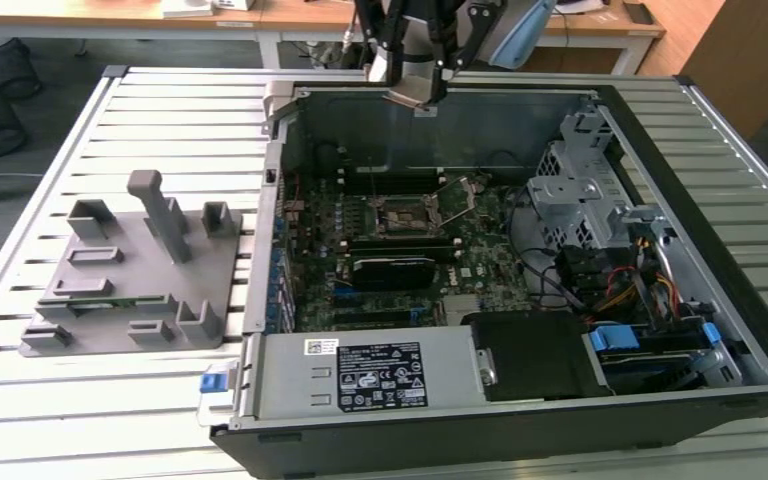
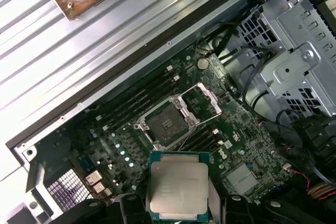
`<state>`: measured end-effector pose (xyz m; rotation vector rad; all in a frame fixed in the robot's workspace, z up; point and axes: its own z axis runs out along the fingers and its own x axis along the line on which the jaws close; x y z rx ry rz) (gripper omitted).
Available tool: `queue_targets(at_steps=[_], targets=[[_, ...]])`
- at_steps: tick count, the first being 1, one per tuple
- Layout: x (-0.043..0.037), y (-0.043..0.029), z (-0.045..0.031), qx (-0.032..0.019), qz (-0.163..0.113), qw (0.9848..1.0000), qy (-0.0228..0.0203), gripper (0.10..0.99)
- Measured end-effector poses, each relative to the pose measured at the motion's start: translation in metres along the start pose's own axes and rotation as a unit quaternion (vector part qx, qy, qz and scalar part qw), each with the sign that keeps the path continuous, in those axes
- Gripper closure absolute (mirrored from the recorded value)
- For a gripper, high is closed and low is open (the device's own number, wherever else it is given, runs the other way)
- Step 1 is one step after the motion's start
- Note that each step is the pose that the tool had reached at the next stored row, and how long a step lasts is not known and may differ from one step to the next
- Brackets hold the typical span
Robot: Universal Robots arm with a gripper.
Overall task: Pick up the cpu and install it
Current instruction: 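Place the cpu into insertion slot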
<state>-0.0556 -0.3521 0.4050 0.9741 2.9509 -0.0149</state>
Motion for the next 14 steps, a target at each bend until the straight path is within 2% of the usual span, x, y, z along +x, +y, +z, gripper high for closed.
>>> queue_targets(at_steps=[7,14], targets=[[0.0001,0.0001,0.0005,0.002,0.038,0.9993,-0.0006,0.561],[0.0003,0.0003,0.0009,0.0036,0.073,0.9973,-0.0009,0.561]])
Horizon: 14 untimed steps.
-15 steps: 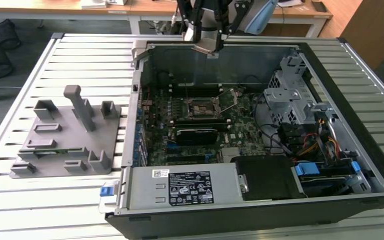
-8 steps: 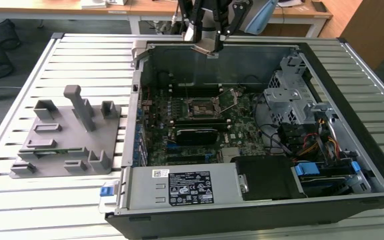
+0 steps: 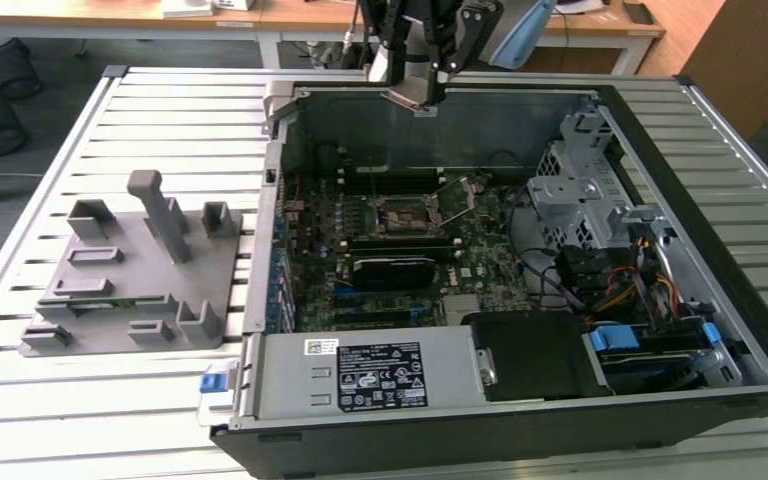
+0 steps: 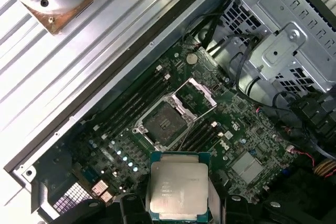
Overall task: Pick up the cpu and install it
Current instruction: 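Place the cpu into insertion slot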
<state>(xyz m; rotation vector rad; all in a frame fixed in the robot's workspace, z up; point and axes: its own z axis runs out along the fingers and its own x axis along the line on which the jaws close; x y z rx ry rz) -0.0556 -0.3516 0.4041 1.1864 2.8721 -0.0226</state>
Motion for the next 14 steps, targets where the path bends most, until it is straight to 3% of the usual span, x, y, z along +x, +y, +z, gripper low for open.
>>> queue_targets(at_steps=[14], targets=[[0.0002,0.0002,0.0005,0.0023,0.059,0.9983,-0.0001,0.561]])
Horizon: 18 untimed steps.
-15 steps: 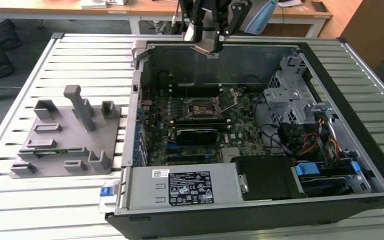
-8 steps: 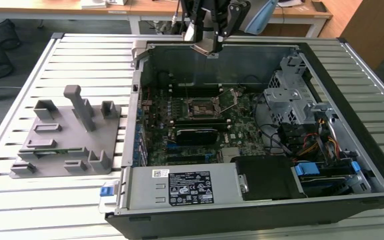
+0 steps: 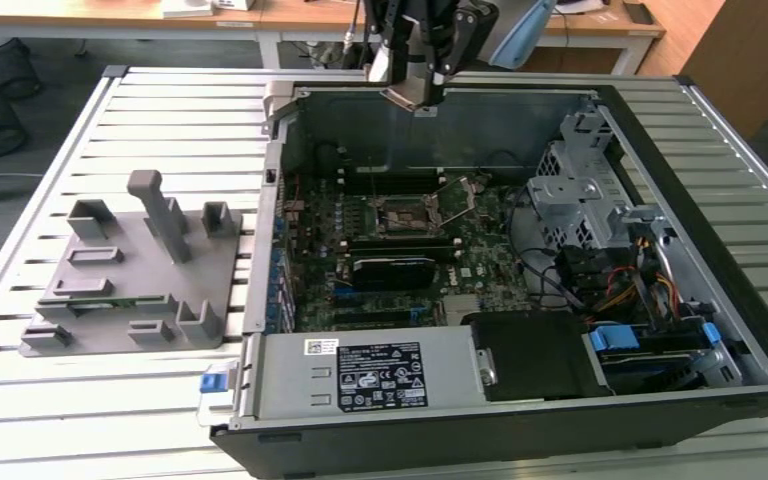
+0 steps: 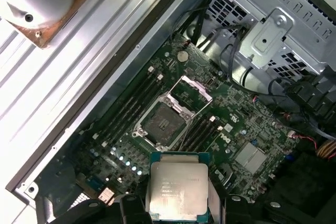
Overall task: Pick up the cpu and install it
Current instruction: 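Place the cpu into insertion slot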
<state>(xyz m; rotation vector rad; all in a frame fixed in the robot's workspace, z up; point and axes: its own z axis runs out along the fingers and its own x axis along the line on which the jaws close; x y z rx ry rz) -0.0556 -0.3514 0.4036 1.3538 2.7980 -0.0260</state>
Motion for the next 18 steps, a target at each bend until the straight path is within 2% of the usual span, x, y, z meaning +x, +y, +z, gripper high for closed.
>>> queue_targets(at_steps=[9,18], targets=[[0.0002,0.0001,0.0003,0.0019,0.041,0.9992,-0.0004,0.561],[0.0003,0.0002,0.0007,0.0038,0.085,0.9964,-0.0007,0.561]])
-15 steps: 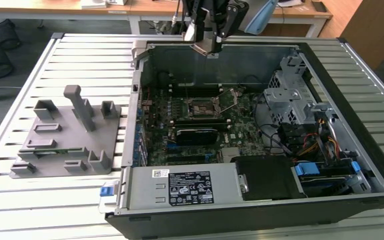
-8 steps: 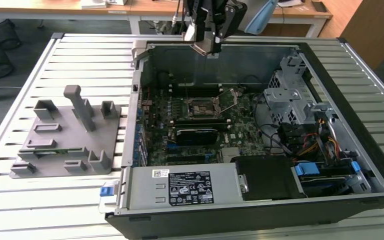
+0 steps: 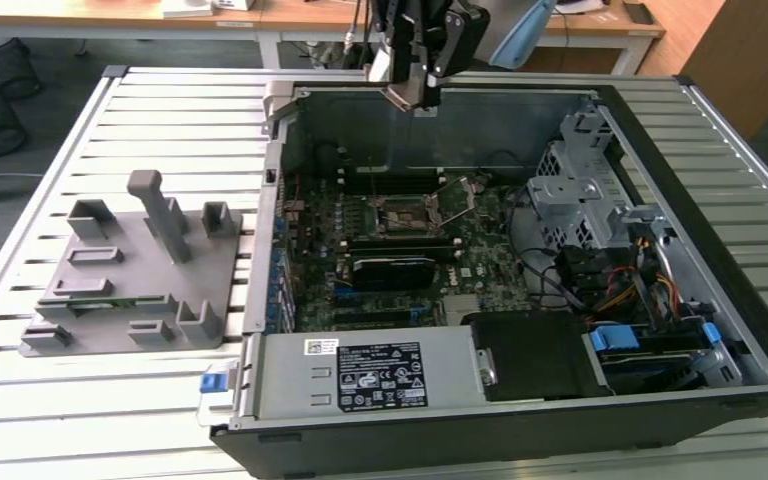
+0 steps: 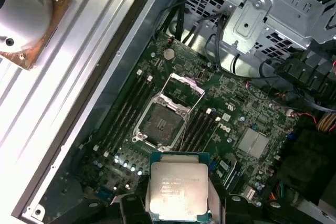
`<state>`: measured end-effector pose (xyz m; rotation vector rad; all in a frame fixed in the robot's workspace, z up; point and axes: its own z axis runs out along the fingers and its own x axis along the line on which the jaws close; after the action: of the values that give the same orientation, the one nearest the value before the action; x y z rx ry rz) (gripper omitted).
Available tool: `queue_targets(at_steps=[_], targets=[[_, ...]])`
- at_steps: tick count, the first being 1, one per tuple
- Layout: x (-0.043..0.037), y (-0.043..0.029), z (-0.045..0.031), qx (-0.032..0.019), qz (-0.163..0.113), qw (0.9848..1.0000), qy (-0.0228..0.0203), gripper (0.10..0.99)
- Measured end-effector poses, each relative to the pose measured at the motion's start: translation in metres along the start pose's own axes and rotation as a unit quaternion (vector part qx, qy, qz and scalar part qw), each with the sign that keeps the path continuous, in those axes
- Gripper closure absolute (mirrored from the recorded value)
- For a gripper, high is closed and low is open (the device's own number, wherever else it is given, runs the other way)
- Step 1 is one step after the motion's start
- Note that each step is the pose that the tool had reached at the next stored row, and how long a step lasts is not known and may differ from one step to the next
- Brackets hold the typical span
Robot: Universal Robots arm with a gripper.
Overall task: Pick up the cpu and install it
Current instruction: 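Place the cpu into insertion slot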
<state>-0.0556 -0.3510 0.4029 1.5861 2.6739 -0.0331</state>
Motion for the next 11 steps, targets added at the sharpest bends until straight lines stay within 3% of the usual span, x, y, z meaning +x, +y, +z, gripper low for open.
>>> queue_targets(at_steps=[11], targets=[[0.0001,0.0001,0.0004,0.0025,0.051,0.9987,-0.0008,0.561]])
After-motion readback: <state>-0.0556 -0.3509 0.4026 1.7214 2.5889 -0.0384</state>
